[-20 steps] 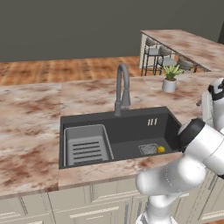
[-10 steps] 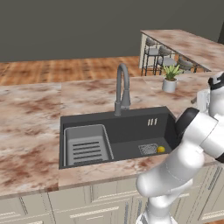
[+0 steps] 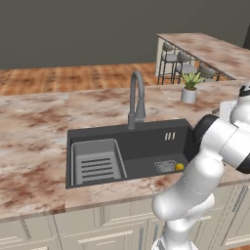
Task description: Dump the lemon from the pot into the sink. Then turn on the water and wash the lemon. Then turn off the water and put the lemon back in the pot.
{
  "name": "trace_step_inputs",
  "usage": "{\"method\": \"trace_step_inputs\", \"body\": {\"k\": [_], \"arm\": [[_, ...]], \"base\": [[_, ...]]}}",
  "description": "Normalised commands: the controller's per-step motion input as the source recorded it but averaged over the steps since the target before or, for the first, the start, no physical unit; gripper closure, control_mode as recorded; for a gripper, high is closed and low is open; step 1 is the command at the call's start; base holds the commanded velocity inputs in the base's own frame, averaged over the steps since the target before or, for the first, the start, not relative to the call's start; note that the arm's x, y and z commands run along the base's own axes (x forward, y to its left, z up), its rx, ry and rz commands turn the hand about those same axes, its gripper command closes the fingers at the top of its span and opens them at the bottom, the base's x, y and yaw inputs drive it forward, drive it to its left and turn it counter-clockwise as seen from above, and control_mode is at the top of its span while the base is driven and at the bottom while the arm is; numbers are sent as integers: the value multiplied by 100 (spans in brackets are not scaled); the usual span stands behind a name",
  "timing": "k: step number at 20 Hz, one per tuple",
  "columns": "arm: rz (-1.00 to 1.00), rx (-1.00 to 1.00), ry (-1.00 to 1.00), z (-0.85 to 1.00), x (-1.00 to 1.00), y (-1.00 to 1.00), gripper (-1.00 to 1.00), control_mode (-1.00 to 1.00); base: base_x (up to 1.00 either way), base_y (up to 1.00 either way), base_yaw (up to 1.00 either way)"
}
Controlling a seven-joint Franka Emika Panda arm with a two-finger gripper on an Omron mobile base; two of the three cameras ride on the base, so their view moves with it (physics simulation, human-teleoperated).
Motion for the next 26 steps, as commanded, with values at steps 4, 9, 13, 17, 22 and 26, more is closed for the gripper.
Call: {"method": "trace_step_inputs", "body": {"k": [4, 9, 13, 17, 22, 26], "arm": [[-9, 8, -14, 0, 21, 38, -100, -100], [-11, 2, -11, 0, 33, 48, -100, -100], [-10, 3, -3, 0, 39, 40, -100, -100], [-5, 6, 1, 0, 41, 22, -100, -100], [0, 13, 6, 0, 38, 6, -100, -100], [0, 15, 3, 0, 32, 1, -100, -100]], "base": [[0, 0, 0], [0, 0, 0], [0, 0, 0], [0, 0, 0], [0, 0, 0], [0, 0, 0]]}}
